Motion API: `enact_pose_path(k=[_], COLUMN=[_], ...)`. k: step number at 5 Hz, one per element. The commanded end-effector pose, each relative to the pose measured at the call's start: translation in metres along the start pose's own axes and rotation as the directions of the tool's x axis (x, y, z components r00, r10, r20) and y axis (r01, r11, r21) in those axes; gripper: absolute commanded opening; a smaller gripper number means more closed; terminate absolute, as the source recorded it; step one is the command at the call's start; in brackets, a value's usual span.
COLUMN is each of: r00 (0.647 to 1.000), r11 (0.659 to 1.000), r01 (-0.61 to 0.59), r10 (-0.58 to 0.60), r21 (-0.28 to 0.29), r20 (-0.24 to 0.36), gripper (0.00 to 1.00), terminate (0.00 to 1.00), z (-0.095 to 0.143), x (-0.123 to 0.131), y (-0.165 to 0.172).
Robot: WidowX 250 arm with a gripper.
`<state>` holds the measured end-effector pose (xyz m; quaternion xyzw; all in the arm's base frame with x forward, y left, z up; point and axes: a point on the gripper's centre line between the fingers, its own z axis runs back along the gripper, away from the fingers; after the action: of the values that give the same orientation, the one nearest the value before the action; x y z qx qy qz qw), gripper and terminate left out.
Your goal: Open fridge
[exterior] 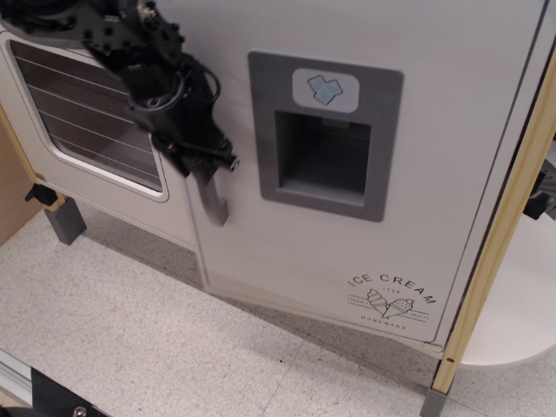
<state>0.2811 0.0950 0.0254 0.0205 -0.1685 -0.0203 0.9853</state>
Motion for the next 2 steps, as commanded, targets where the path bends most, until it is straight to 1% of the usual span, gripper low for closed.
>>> enact_pose_path(k=[1,2], r00=[0.999,0.992], r11=[0.999,0.999], r01=[0.011,0.017], r10=[-0.012,-0.023], r21=[-0.034,-0.049], r20=[-0.039,-0.121], gripper=[1.0,1.0], terminate=[0.0,0.0], z=[0.042,0.049], x=[-0.035,-0.068], y=[-0.002,0.011])
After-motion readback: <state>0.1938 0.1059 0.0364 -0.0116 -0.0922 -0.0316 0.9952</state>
